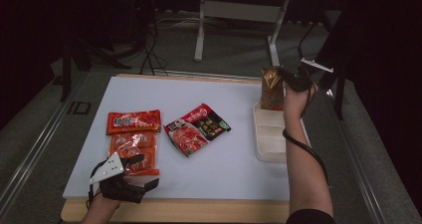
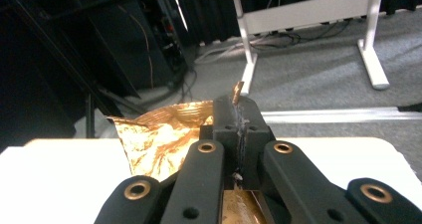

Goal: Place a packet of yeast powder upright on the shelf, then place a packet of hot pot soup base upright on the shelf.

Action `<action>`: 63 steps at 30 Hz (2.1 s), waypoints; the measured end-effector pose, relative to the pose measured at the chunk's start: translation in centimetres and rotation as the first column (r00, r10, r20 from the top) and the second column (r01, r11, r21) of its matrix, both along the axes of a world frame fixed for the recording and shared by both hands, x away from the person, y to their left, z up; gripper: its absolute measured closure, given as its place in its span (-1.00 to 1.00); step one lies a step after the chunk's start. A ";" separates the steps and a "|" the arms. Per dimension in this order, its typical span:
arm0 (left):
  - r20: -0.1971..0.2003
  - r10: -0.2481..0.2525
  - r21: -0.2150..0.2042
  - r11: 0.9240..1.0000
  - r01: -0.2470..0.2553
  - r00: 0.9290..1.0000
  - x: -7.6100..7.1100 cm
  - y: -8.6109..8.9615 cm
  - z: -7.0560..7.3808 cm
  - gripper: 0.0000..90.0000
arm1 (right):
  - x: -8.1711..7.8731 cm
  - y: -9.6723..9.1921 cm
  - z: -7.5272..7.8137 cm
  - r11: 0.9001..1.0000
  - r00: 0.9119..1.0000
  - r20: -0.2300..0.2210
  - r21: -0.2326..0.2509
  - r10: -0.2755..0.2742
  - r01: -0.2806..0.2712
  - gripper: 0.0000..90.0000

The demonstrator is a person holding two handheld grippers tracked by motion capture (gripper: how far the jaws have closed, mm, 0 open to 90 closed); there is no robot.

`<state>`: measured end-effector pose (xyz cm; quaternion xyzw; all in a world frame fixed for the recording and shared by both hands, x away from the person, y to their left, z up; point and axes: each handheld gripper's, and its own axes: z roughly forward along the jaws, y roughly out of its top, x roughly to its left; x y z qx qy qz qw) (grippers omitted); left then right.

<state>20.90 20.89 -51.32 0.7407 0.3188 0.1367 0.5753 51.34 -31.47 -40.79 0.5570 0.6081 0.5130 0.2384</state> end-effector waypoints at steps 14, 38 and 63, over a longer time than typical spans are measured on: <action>-0.006 0.004 -0.001 1.000 -0.004 1.000 0.2 0.0 0.0 -0.95 | -2.8 -1.3 -0.8 0.996 0.998 -0.063 -0.083 0.024 -0.029 0.98; 0.000 -0.009 0.007 1.000 0.009 1.000 0.1 -0.2 0.0 -0.95 | -4.2 -0.9 1.6 0.977 0.997 -0.067 -0.207 0.036 -0.050 0.01; -0.093 -0.069 0.029 0.997 0.072 0.993 2.1 -0.9 2.2 -0.91 | -19.9 2.7 1.7 0.931 0.929 0.093 -0.118 0.358 -0.346 -0.69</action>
